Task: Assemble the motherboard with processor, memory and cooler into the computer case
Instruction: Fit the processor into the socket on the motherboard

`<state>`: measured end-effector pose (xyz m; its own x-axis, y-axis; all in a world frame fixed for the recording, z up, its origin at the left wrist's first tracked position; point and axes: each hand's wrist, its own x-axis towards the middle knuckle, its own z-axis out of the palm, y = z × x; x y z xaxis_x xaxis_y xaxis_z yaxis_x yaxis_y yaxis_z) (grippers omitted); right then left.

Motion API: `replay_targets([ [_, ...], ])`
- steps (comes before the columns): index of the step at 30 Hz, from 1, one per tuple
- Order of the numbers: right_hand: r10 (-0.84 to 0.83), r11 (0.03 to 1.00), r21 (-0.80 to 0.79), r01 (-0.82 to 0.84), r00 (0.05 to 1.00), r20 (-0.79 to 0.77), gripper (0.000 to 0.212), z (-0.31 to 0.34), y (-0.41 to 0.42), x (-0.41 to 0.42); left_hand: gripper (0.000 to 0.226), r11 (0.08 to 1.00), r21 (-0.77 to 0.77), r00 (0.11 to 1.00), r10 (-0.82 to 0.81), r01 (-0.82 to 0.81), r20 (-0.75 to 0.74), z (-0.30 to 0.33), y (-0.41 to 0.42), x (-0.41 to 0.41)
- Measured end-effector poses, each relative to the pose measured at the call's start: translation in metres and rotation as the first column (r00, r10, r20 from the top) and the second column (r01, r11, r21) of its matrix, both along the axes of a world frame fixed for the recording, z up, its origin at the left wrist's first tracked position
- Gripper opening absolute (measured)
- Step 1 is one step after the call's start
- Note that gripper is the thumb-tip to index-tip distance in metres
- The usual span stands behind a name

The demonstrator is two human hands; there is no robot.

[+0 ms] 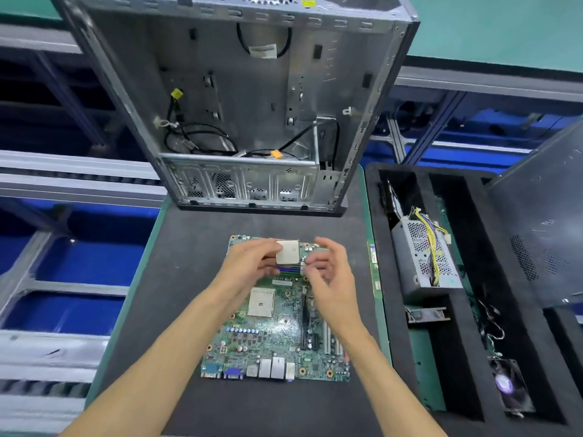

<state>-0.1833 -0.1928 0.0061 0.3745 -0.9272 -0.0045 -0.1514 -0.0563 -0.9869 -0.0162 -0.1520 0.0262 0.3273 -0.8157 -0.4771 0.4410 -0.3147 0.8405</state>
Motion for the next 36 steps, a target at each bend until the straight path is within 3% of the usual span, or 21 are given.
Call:
replay_targets([
  [3, -0.038, 0.956, 0.295, -0.010, 0.986, 0.159, 0.028, 0.002, 0.002, 0.007, 0.016, 1.000, -0.008, 1.000, 0.005, -0.005, -0.017, -0.001, 0.009, 0.005],
  [6, -0.042, 0.912, 0.406, -0.054, 0.973, 0.226, 0.024, 0.003, 0.004, 0.014, 0.015, 1.000, -0.015, 0.998, 0.024, -0.025, -0.054, -0.001, 0.016, 0.008],
  [17, -0.071, 0.856, 0.506, -0.102, 0.947, 0.312, 0.023, 0.000, 0.016, 0.023, 0.028, 0.999, -0.044, 0.995, 0.014, -0.018, -0.096, -0.003, 0.033, 0.016],
  [22, 0.104, 0.859, 0.468, -0.208, 0.966, 0.238, 0.011, -0.003, 0.021, 0.025, 0.018, 0.998, -0.063, 0.999, -0.011, 0.009, -0.032, -0.004, 0.040, 0.018],
  [29, 0.014, 0.879, 0.464, -0.110, 0.978, 0.206, 0.014, -0.008, 0.025, 0.031, 0.006, 0.999, 0.014, 0.963, -0.045, 0.043, 0.266, 0.000, 0.043, 0.020],
  [34, -0.032, 0.888, 0.453, -0.082, 0.971, 0.239, 0.013, -0.005, 0.020, 0.032, 0.009, 0.982, 0.074, 0.859, -0.187, 0.172, 0.476, 0.000, 0.052, 0.024],
  [36, -0.008, 0.885, 0.456, -0.096, 0.975, 0.221, 0.013, -0.003, 0.018, 0.032, 0.022, 0.968, 0.084, 0.765, -0.240, 0.238, 0.598, -0.003, 0.056, 0.018],
])
